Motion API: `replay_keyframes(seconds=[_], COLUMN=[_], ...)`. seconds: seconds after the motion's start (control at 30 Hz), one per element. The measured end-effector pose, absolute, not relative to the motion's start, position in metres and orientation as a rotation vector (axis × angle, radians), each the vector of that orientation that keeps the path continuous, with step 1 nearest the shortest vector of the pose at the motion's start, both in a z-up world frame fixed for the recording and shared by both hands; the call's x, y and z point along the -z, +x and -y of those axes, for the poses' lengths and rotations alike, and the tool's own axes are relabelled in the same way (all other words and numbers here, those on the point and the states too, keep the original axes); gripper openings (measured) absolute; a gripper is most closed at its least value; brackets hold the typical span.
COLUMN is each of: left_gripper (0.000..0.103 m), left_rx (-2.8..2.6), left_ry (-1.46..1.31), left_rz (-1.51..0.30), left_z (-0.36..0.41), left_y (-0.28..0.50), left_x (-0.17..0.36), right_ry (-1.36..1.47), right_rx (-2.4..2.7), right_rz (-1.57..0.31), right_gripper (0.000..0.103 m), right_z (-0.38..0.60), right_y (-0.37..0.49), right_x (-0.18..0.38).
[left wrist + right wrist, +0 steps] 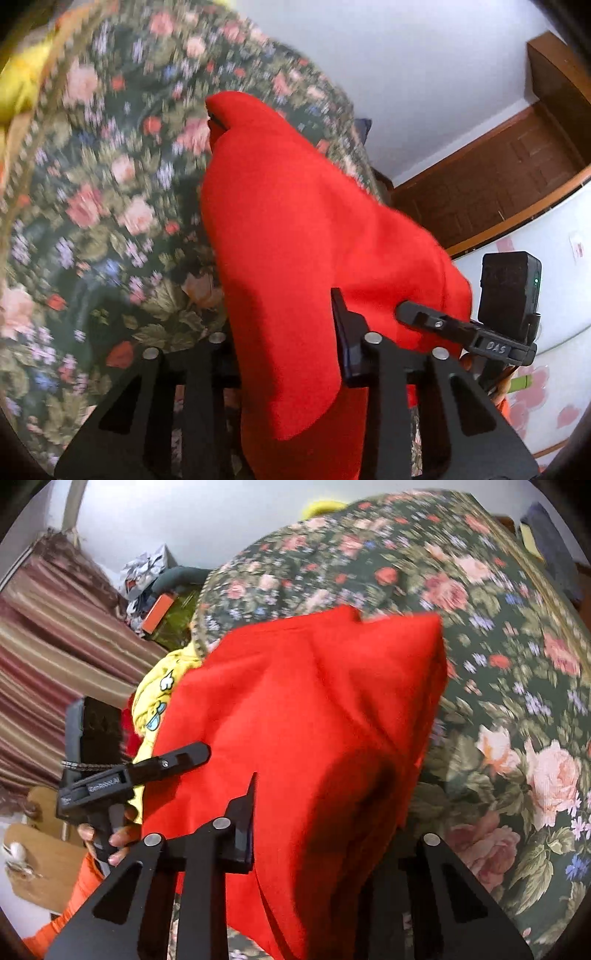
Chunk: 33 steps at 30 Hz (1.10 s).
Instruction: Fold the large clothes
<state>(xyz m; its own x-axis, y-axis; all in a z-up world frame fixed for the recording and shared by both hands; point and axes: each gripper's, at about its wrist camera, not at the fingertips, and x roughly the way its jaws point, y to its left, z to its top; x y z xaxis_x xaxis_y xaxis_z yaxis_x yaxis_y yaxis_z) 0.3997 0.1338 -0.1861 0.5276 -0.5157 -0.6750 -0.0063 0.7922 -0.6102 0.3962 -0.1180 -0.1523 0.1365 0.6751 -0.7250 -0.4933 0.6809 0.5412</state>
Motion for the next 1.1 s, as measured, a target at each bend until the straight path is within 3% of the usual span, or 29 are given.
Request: replay_keyframes(seconds=[0.23, 0.43, 0.67, 0.83, 0.9, 0.93, 0.97, 1.1], left_gripper=[0.032, 0.032, 0.032, 0.033, 0.039, 0.049, 0.052, 0.057], left_rx=[0.276, 0.215, 0.124, 0.018, -0.066, -0.077, -0.060, -0.023], left_ry=[-0.533, -0.554, -0.599, -0.631, -0.620, -0.631, -0.662, -0.700], left_rz=[-0.843, -0.795, -0.839, -0.990, -1.080, -1.073, -1.048, -1.040], left_z=[-0.185, -0.242, -0.298, -0.321, -0.328, -0.333, -0.337, -0.341], left_y=[0.373, 0.374, 0.401, 0.426, 0.431, 0.428, 0.422, 0.402], left_x=[0.125, 0.118, 0.172, 0.251, 0.286, 0.295, 0.298, 0.294], right_ry=[0.170, 0.164, 0.128, 0.105, 0.079, 0.043, 0.028, -0.010], right_rx=[-0.915, -0.958, -0.944, -0.887, -0.848, -0.828, -0.833, -0.824], right_rz=[-1.060, -1.021, -1.089, -1.216, -1.266, -1.275, -1.285, -1.269], right_gripper=[0.023, 0.023, 0.023, 0.020, 0.020, 0.023, 0.024, 0.030], right_z=[0.061, -0.001, -0.066, -0.085, -0.084, -0.082, -0.079, -0.064], right_y=[0.386, 0.396, 0.425, 0.445, 0.450, 0.450, 0.449, 0.442], right_x=[0.115, 0.109, 0.156, 0.212, 0.232, 0.239, 0.243, 0.241])
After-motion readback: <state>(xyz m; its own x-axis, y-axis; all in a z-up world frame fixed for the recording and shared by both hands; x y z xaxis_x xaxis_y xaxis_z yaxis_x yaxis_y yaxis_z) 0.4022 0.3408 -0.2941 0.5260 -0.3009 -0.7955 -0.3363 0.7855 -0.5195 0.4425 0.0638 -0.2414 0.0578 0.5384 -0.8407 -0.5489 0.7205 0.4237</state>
